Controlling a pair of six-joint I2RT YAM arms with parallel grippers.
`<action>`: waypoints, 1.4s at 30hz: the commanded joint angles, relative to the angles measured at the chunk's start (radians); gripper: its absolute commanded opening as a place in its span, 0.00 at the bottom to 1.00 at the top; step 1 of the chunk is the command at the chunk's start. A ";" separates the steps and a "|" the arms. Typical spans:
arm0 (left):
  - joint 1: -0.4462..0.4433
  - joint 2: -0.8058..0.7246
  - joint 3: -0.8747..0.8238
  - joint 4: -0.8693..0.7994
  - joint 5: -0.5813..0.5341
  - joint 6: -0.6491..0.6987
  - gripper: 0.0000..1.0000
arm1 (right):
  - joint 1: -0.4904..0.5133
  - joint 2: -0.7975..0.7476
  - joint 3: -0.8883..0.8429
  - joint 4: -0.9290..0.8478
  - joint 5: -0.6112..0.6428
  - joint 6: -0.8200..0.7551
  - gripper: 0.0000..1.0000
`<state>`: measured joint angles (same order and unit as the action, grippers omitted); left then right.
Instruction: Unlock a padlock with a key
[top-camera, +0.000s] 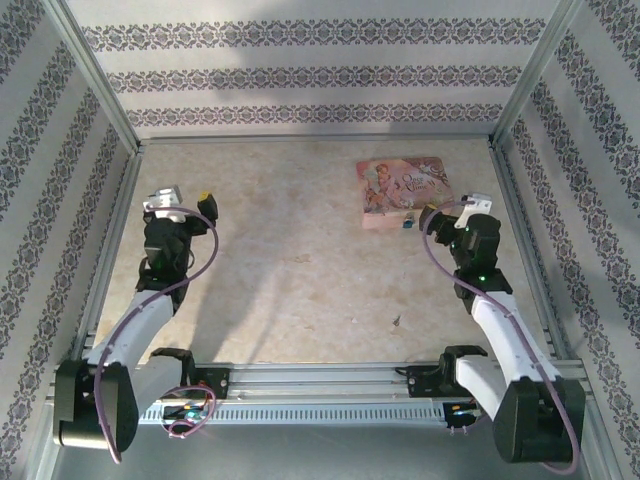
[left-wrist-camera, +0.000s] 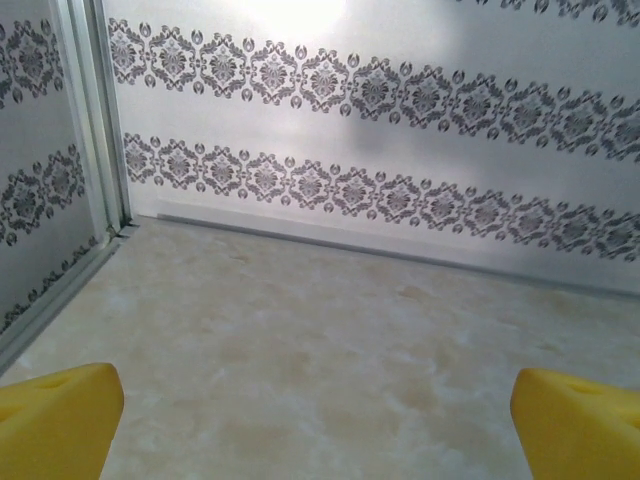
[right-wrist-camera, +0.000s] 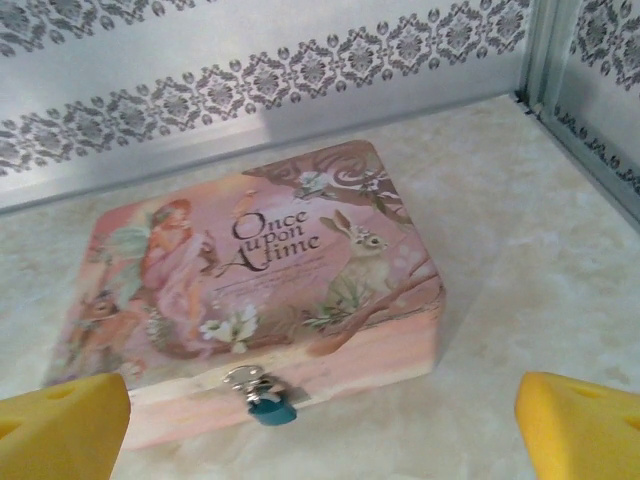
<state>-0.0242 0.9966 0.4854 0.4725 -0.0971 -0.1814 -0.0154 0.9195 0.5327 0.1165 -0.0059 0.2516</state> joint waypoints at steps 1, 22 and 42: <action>0.003 -0.052 0.068 -0.340 0.070 -0.125 0.99 | 0.000 -0.054 0.101 -0.312 -0.078 0.081 0.98; -0.261 0.049 0.350 -0.719 0.327 -0.354 0.99 | -0.084 0.117 0.299 -0.540 -0.188 0.057 0.98; -0.556 0.649 0.724 -0.513 0.407 -0.418 0.97 | -0.292 0.487 0.494 -0.379 -0.419 0.088 0.98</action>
<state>-0.5537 1.5841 1.1465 -0.0891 0.2710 -0.5743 -0.2996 1.3716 0.9794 -0.2985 -0.3698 0.3386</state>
